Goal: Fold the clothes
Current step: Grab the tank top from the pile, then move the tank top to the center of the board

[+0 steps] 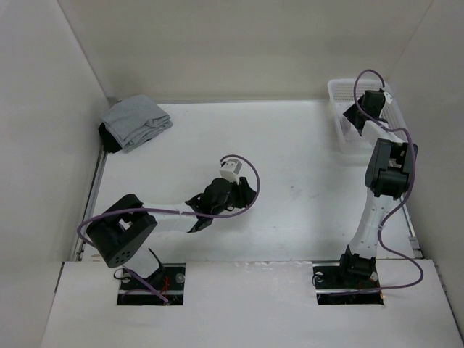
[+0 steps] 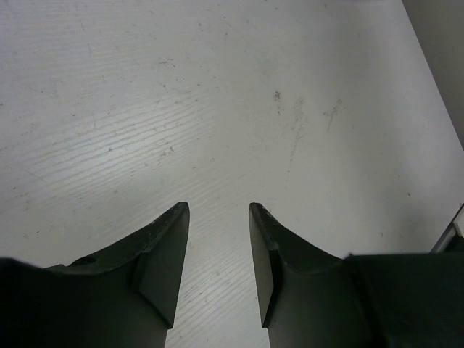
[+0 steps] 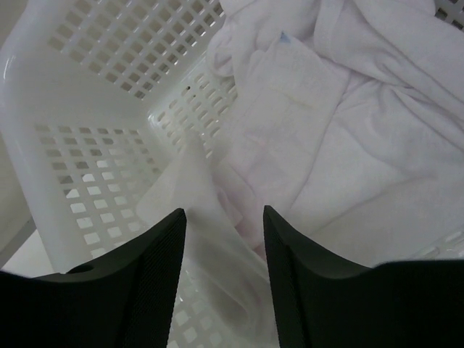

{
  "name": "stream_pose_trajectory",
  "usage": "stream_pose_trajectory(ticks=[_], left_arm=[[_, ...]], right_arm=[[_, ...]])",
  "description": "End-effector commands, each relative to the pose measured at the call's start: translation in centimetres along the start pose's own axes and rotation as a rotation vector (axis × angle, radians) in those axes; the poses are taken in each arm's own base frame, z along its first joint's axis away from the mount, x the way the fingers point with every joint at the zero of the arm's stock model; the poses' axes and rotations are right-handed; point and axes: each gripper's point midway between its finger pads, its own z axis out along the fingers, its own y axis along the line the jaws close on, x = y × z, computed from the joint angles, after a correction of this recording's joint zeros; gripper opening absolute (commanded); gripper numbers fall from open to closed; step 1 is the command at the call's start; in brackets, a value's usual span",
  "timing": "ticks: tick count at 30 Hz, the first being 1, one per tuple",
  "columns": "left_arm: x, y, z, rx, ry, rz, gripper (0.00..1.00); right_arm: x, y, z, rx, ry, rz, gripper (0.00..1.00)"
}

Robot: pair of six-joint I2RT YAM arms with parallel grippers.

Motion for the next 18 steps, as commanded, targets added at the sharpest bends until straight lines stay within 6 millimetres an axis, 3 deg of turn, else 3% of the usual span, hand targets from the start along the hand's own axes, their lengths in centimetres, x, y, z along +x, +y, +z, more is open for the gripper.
stream_pose_trajectory(ticks=[1, 3, 5, 8, 10, 11, 12, 14, 15, 16, 18], left_arm=[[-1.4, -1.1, 0.1, 0.055, -0.042, -0.031, 0.37], [-1.5, -1.1, 0.1, 0.056, -0.043, -0.034, 0.37], [-1.5, -1.0, 0.1, 0.055, -0.045, -0.036, 0.37], [-1.5, -0.9, 0.1, 0.052, -0.045, -0.037, 0.37], [-1.5, -0.8, 0.2, 0.050, -0.045, -0.038, 0.37], [-1.5, -0.8, 0.2, 0.050, -0.045, -0.038, 0.37], [-1.6, -0.9, 0.2, 0.051, -0.046, -0.039, 0.37], [-1.6, -0.9, 0.2, 0.052, -0.047, -0.044, 0.37], [-1.7, -0.9, 0.1, 0.054, -0.049, -0.051, 0.37], [-1.8, -0.9, 0.1, 0.054, -0.051, -0.053, 0.37], [-2.2, -0.6, -0.2, 0.052, -0.067, -0.067, 0.37]], right_arm=[[-0.9, 2.4, -0.6, -0.074, -0.029, 0.011, 0.42], [-0.8, 2.7, -0.5, -0.090, -0.023, 0.019, 0.31], [-1.6, 3.1, -0.8, -0.097, -0.045, 0.033, 0.10], [-4.5, 4.2, -2.8, -0.134, -0.146, 0.048, 0.00], [-9.1, 6.0, -7.7, -0.204, -0.298, 0.058, 0.00], [-10.0, 6.3, -8.9, -0.218, -0.329, 0.060, 0.00], [-12.6, 7.5, -13.0, -0.266, -0.414, 0.057, 0.00], [-14.9, 9.6, -18.1, -0.336, -0.491, 0.055, 0.00], [-16.6, 11.9, -23.8, -0.420, -0.558, 0.048, 0.00], [-16.9, 12.5, -25.1, -0.441, -0.571, 0.045, 0.00], [-17.4, 15.9, -32.2, -0.562, -0.625, 0.029, 0.00]])
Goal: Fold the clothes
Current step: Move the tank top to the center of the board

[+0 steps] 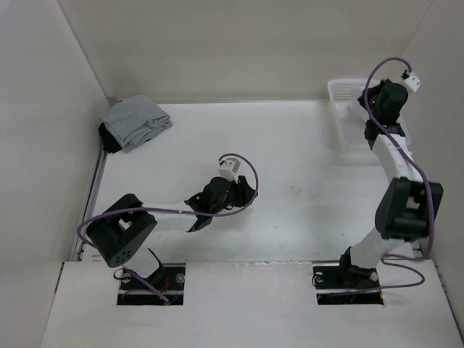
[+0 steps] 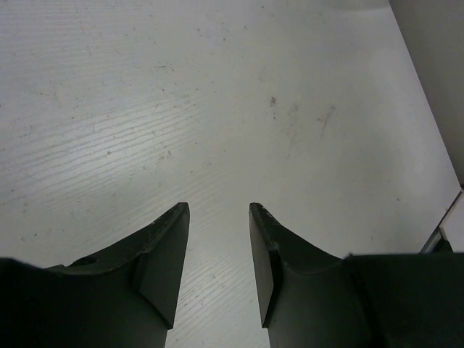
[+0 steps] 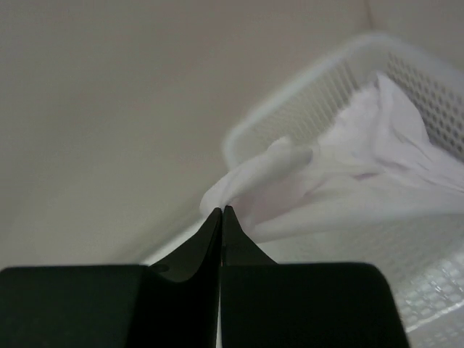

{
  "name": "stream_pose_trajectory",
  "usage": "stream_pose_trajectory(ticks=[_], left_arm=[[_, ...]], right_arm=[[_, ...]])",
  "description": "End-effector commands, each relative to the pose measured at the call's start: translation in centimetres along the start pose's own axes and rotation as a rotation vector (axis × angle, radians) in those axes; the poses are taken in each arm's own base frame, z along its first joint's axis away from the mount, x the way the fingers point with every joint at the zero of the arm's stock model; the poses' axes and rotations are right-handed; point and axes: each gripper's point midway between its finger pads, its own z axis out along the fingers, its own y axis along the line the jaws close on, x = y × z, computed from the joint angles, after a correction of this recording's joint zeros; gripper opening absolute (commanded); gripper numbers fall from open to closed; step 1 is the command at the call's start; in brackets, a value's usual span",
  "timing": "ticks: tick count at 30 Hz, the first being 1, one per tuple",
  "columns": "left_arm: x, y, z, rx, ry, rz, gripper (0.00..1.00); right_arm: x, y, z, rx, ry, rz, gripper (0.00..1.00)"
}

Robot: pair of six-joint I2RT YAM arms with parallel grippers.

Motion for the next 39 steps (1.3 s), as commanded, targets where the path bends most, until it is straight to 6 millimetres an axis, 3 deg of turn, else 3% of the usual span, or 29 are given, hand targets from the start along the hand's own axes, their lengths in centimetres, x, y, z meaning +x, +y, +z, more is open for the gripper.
stream_pose_trajectory(ticks=[1, 6, 7, 10, 13, 14, 18, 19, 20, 22, 24, 26, 30, 34, 36, 39], left_arm=[[-2.0, -0.6, -0.3, 0.041, -0.070, -0.033, 0.37], [-4.7, 1.1, -1.9, 0.010, -0.148, -0.107, 0.36], [-5.3, 1.3, -2.4, 0.007, -0.167, -0.126, 0.36], [-7.5, 2.4, -4.4, -0.011, -0.243, -0.183, 0.36], [-9.2, 3.8, -6.4, -0.044, -0.309, -0.224, 0.37], [-10.0, 5.1, -7.7, -0.076, -0.344, -0.244, 0.37], [-11.0, 7.5, -9.9, -0.138, -0.392, -0.270, 0.38], [-11.0, 8.0, -10.4, -0.153, -0.397, -0.275, 0.38], [-11.1, 8.7, -10.9, -0.172, -0.405, -0.281, 0.38], [-11.2, 9.6, -11.5, -0.197, -0.415, -0.289, 0.38], [-11.2, 10.5, -12.0, -0.224, -0.418, -0.299, 0.38], [-11.4, 10.8, -12.1, -0.230, -0.417, -0.304, 0.38], [-12.4, 10.5, -12.1, -0.216, -0.427, -0.312, 0.38], [-13.9, 9.6, -12.4, -0.192, -0.456, -0.318, 0.38], [-14.5, 9.2, -12.7, -0.180, -0.471, -0.322, 0.38], [-15.4, 8.9, -13.3, -0.174, -0.501, -0.330, 0.38]], right_arm=[[-11.3, 13.3, -11.0, -0.346, -0.303, 0.011, 0.00], [-14.8, 23.2, -24.3, -0.651, -0.345, 0.060, 0.00], [-15.1, 23.8, -25.5, -0.678, -0.346, 0.065, 0.00], [-17.1, 27.6, -32.8, -0.854, -0.353, 0.095, 0.01], [-16.9, 29.3, -35.9, -0.944, -0.323, 0.106, 0.01], [-15.6, 30.1, -36.6, -0.974, -0.276, 0.114, 0.01], [-7.8, 30.7, -33.5, -0.943, -0.127, 0.077, 0.02], [-5.0, 30.7, -32.2, -0.929, -0.069, 0.074, 0.02], [-0.3, 30.2, -29.4, -0.886, 0.016, 0.059, 0.02], [3.9, 29.6, -26.3, -0.842, 0.095, 0.046, 0.01], [6.1, 29.8, -23.7, -0.813, 0.144, 0.047, 0.01], [5.6, 30.9, -23.0, -0.820, 0.143, 0.050, 0.00], [1.1, 33.1, -23.7, -0.836, 0.068, 0.039, 0.00], [-3.0, 35.8, -27.4, -0.861, -0.005, -0.004, 0.00], [-3.8, 36.5, -29.4, -0.865, -0.021, -0.031, 0.00], [-2.7, 36.6, -32.5, -0.846, -0.011, -0.085, 0.01]])
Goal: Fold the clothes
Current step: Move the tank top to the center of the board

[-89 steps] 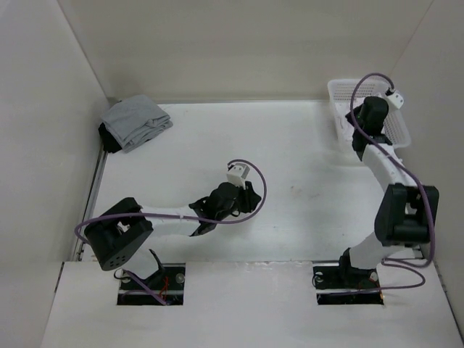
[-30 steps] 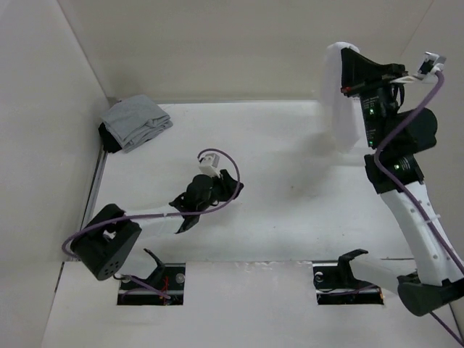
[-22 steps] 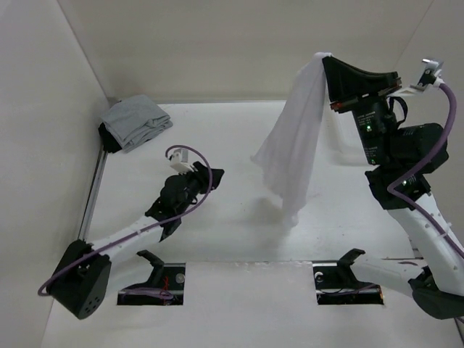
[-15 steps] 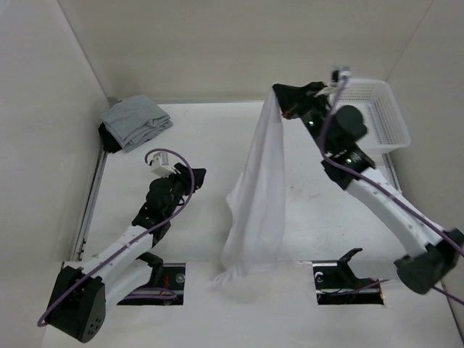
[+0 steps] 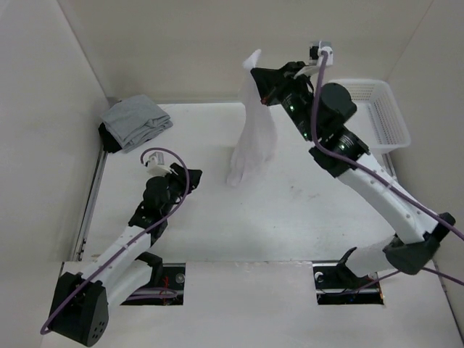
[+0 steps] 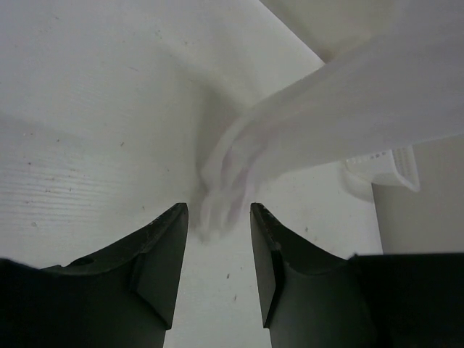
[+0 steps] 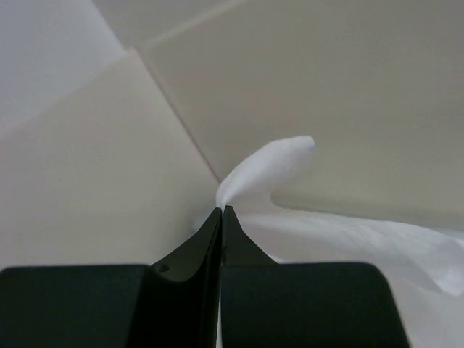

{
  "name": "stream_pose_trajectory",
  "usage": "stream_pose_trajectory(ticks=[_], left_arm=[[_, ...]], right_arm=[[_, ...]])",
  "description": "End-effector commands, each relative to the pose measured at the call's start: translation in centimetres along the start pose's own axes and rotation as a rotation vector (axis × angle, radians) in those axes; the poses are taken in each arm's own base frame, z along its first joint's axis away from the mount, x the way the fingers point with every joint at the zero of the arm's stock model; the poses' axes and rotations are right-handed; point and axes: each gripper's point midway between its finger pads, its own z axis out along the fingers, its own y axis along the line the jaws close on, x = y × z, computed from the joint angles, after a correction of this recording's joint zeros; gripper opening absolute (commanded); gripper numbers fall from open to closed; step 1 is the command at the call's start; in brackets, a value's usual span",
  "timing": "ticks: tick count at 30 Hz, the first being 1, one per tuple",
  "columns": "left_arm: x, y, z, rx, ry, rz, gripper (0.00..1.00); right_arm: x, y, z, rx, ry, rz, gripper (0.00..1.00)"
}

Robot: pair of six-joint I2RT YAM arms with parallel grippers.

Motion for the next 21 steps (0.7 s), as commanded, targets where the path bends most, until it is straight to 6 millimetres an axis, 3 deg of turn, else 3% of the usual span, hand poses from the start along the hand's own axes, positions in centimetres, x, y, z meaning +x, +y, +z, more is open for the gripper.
stream_pose_trajectory(ticks=[1, 2, 3, 4, 6, 8, 10, 12, 14, 16, 17, 18, 21], left_arm=[[-3.9, -3.6, -0.6, 0.090, -0.097, -0.033, 0.38], [-4.4, -3.6, -0.9, 0.087, -0.115, -0.040, 0.38], [-4.6, -3.4, -1.0, 0.083, -0.125, -0.044, 0.38], [-4.8, -2.6, -1.2, 0.061, -0.138, -0.047, 0.38], [-4.6, -1.0, -1.4, 0.011, -0.142, -0.050, 0.38], [-4.2, 0.9, -1.7, -0.052, -0.142, -0.061, 0.38], [-3.8, 3.6, -2.1, -0.127, -0.146, -0.071, 0.38], [-3.1, 5.1, -2.2, -0.166, -0.134, -0.074, 0.38], [-2.4, 6.2, -2.2, -0.194, -0.116, -0.068, 0.38], [-1.7, 6.9, -2.0, -0.217, -0.101, -0.062, 0.38], [-1.2, 7.1, -1.8, -0.225, -0.083, -0.058, 0.38], [-0.9, 6.9, -1.6, -0.225, -0.067, -0.055, 0.38], [0.0, 6.3, -0.7, -0.224, -0.032, -0.019, 0.37]], right_arm=[[-1.6, 4.0, -3.9, 0.021, -0.037, -0.078, 0.01], [2.2, 4.3, -4.8, 0.046, 0.023, -0.082, 0.02], [4.6, 4.3, -5.2, 0.065, 0.056, -0.078, 0.03], [13.7, 4.2, -7.2, 0.136, 0.161, -0.067, 0.09], [21.7, 4.8, -9.8, 0.164, 0.247, -0.060, 0.21], [27.8, 5.4, -12.9, 0.177, 0.314, -0.064, 0.34], [29.4, 6.7, -15.3, 0.147, 0.343, -0.043, 0.40], [28.7, 6.9, -16.1, 0.129, 0.339, -0.026, 0.42], [27.2, 5.7, -16.4, 0.133, 0.318, -0.025, 0.40], [26.3, 3.2, -15.9, 0.169, 0.304, -0.035, 0.28], [25.9, 0.7, -15.1, 0.199, 0.306, -0.034, 0.14], [26.0, -0.7, -14.6, 0.212, 0.320, -0.030, 0.09], [27.8, -5.9, -13.0, 0.279, 0.423, 0.010, 0.04]])
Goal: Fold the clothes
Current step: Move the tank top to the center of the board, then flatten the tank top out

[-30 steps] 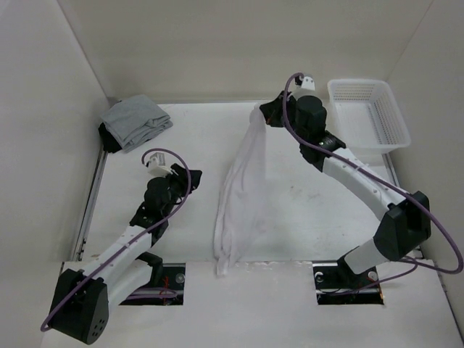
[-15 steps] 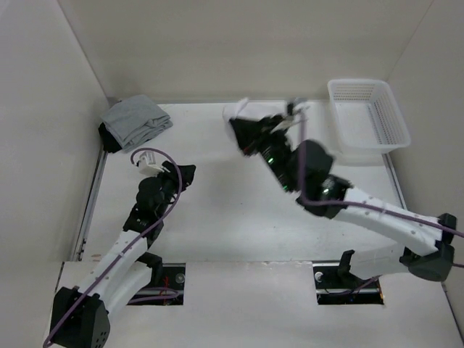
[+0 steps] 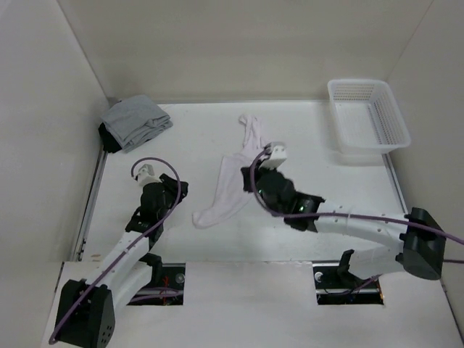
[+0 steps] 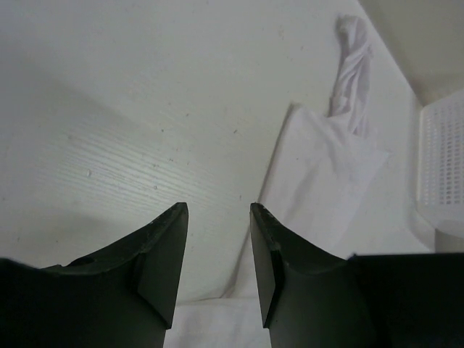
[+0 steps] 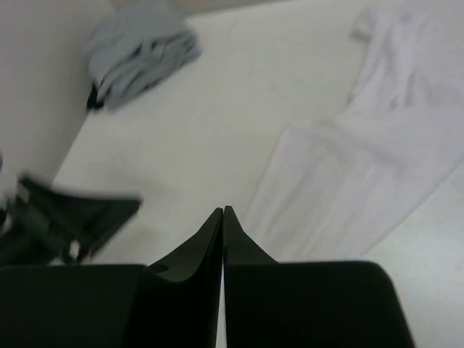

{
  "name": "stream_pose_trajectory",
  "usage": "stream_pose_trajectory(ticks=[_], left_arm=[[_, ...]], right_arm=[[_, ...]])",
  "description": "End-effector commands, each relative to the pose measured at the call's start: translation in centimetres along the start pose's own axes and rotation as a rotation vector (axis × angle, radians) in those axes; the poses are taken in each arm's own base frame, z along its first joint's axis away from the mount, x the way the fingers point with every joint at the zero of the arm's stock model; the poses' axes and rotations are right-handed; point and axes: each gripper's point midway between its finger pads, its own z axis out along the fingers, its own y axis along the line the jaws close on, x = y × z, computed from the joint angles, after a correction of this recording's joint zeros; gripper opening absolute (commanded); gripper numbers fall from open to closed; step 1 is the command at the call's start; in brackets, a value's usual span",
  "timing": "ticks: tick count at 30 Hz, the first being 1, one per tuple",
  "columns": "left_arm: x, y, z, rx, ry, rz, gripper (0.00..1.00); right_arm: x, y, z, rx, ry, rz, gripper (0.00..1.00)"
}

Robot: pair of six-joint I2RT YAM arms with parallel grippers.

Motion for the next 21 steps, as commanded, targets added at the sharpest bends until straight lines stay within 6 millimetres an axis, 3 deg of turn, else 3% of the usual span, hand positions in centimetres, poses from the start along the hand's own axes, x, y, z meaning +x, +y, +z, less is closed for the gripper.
stream_pose_trajectory(ticks=[1, 5, 7, 9, 13, 21], left_arm=[[0.4, -2.0, 0.9, 0.032, 0.011, 0.064, 0.37], [2.9, -3.2, 2.0, 0.032, 0.077, 0.151, 0.37], [3.9, -3.9, 2.5, 0.043, 0.099, 0.166, 0.37], [4.7, -4.4, 2.8, 0.055, 0.121, 0.177, 0.36], [6.2, -4.3, 2.9, 0.054, 0.162, 0.217, 0.35], [8.1, -3.4, 2.6, 0.053, 0.193, 0.239, 0.35]], right_arm=[[0.6, -4.4, 3.8, 0.045, 0.095, 0.128, 0.05], [4.7, -8.3, 8.3, 0.101, 0.231, 0.174, 0.17], [6.1, -9.1, 10.0, 0.115, 0.275, 0.176, 0.27], [6.8, -9.9, 11.5, 0.135, 0.296, 0.183, 0.33], [7.6, -11.1, 13.6, 0.172, 0.322, 0.212, 0.37], [8.5, -14.3, 15.3, 0.282, 0.341, 0.238, 0.38]])
